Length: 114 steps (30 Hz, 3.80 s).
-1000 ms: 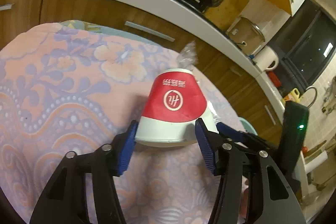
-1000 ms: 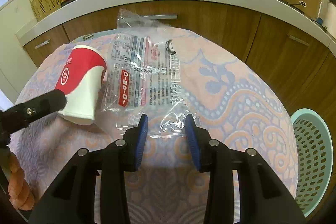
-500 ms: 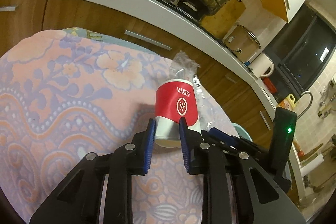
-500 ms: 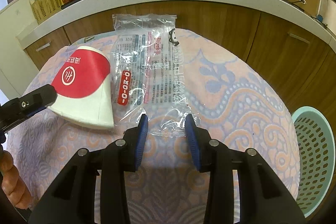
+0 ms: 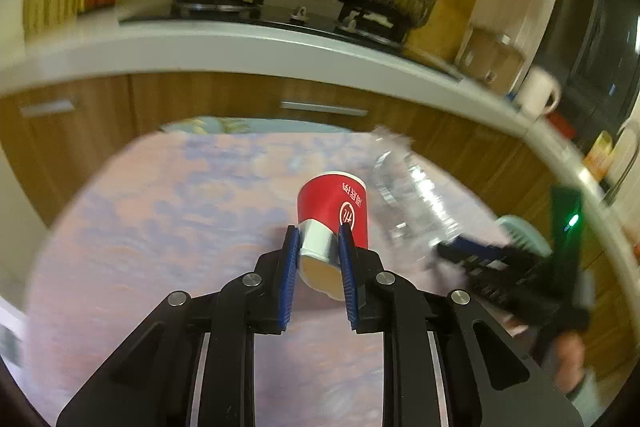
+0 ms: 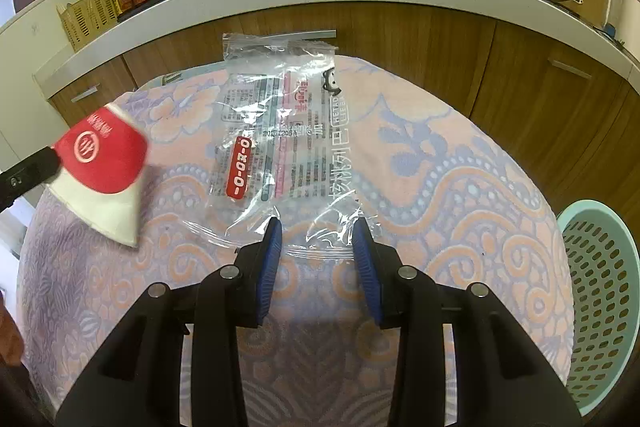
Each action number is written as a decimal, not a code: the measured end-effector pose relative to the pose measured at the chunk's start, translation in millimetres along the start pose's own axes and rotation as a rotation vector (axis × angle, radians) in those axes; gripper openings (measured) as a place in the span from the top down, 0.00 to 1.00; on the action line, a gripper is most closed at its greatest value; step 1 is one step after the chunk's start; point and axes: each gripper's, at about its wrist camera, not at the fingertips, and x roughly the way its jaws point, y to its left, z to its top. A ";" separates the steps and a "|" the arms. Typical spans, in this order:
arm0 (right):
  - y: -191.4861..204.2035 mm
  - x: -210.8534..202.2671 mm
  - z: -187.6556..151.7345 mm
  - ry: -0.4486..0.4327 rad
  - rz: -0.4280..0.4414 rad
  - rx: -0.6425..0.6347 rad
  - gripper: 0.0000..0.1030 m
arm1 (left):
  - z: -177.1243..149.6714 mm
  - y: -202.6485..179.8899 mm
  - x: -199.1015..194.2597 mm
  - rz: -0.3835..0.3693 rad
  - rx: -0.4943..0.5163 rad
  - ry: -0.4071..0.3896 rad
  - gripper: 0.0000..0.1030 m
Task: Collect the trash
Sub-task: 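Grasp the red-white paper cup with the left tool while the right tool reaches the clear wrapper, then lift the cup with the left tool while the right tool grasps the clear wrapper, then carry cup and wrapper over the teal basket and open both tools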
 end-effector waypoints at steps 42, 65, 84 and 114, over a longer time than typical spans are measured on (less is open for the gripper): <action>14.2 35.8 44.8 0.151 0.145 0.124 0.06 | -20.3 16.3 24.6 -0.041 -0.204 -0.098 0.69; 55.1 69.1 77.7 0.105 -0.079 0.137 0.06 | -21.0 43.9 13.8 -0.007 -0.311 -0.143 0.69; 49.5 18.9 37.2 -0.028 -0.108 0.082 0.82 | -19.0 37.0 17.5 -0.020 -0.257 -0.140 0.69; -122.9 -135.4 -40.5 -0.190 -0.171 0.255 0.82 | 4.2 -178.8 9.7 -0.305 0.143 -0.083 0.69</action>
